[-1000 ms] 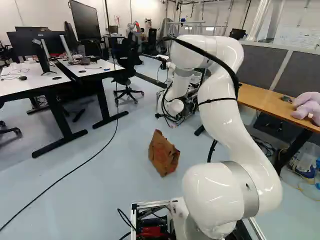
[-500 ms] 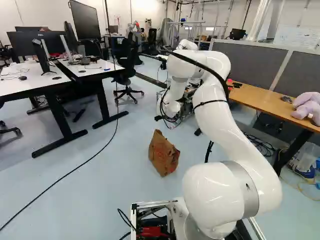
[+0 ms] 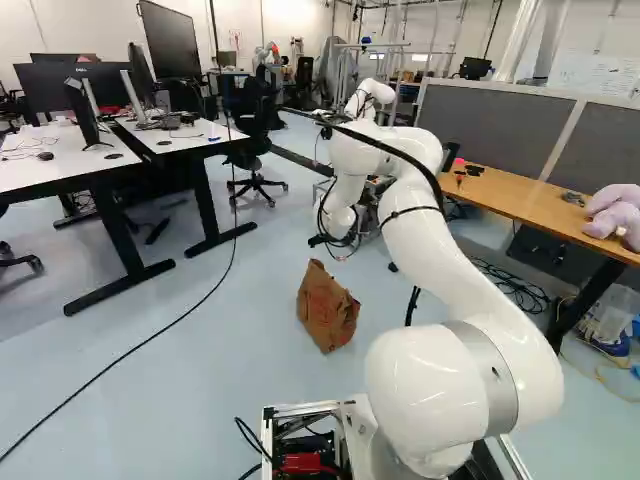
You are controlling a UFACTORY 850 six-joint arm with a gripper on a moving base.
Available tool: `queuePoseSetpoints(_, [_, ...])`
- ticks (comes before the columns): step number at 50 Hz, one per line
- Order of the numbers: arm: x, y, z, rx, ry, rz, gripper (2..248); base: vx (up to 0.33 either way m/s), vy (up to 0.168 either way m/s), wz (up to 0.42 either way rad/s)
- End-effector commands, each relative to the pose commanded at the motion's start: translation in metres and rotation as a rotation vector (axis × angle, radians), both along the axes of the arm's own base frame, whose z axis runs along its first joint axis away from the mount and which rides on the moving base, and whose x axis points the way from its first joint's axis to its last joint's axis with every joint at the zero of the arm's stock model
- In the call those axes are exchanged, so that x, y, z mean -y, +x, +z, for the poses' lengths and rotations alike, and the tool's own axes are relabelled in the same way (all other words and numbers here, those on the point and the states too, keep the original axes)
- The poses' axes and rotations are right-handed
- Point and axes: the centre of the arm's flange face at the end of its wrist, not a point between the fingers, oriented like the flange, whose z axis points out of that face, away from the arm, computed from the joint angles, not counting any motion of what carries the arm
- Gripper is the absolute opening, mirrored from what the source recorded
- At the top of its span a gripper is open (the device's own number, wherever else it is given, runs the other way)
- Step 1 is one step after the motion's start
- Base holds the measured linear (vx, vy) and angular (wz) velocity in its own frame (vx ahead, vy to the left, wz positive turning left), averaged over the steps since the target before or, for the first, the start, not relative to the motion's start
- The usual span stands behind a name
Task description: Pick up the bag on the ground and place it on the table
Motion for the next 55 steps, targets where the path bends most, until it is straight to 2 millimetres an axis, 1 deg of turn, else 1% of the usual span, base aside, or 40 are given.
queuePoseSetpoints(31, [-0.008,0.039,-0.06,-0.091,0.0,0.012,247,0.0,0.0,0.0])
queuePoseSetpoints(39, [-0.009,0.039,-0.074,-0.133,0.0,0.013,247,0.0,0.0,0.0])
queuePoseSetpoints(55, [-0.009,0.033,-0.101,-0.231,-0.001,0.013,247,0.0,0.0,0.0])
